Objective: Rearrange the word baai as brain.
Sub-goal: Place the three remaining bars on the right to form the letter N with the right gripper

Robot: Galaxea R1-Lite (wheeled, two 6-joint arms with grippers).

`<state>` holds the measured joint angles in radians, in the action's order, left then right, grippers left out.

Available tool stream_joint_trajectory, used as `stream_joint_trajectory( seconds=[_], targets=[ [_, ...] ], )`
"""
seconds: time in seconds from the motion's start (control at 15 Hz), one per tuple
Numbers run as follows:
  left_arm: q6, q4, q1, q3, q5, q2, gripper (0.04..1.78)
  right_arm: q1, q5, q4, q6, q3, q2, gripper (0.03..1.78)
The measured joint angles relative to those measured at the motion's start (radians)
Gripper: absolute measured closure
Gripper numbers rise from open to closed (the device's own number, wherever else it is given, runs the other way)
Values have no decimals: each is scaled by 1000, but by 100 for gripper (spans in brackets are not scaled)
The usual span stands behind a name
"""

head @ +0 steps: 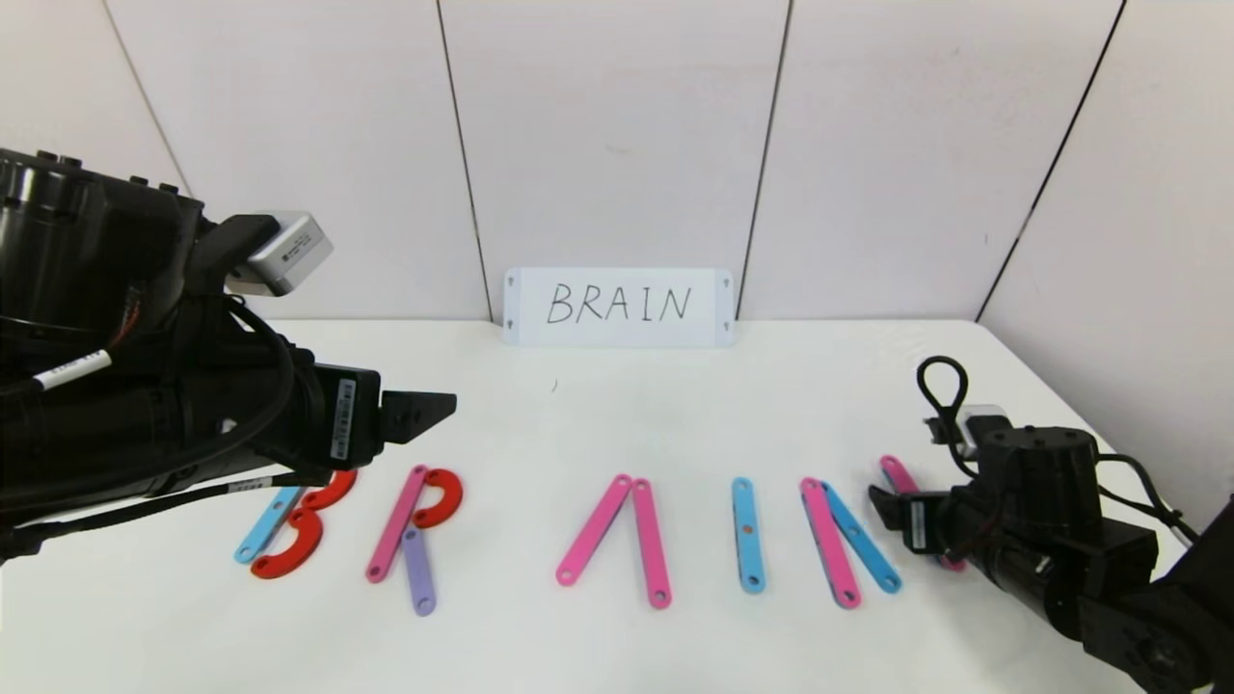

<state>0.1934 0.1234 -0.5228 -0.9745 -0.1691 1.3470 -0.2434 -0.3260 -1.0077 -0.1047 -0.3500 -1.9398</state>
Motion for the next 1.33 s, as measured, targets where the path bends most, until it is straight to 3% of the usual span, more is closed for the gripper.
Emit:
stream_joint_trajectory(
  seconds=[0.73,1.33],
  targets=[
    [0,0,-1,4,0,-2,9,185,21,-3,37,10,71,13],
    [0,0,0,3,0,-3,9,169,29,-14,26,22,-7,13]
  ],
)
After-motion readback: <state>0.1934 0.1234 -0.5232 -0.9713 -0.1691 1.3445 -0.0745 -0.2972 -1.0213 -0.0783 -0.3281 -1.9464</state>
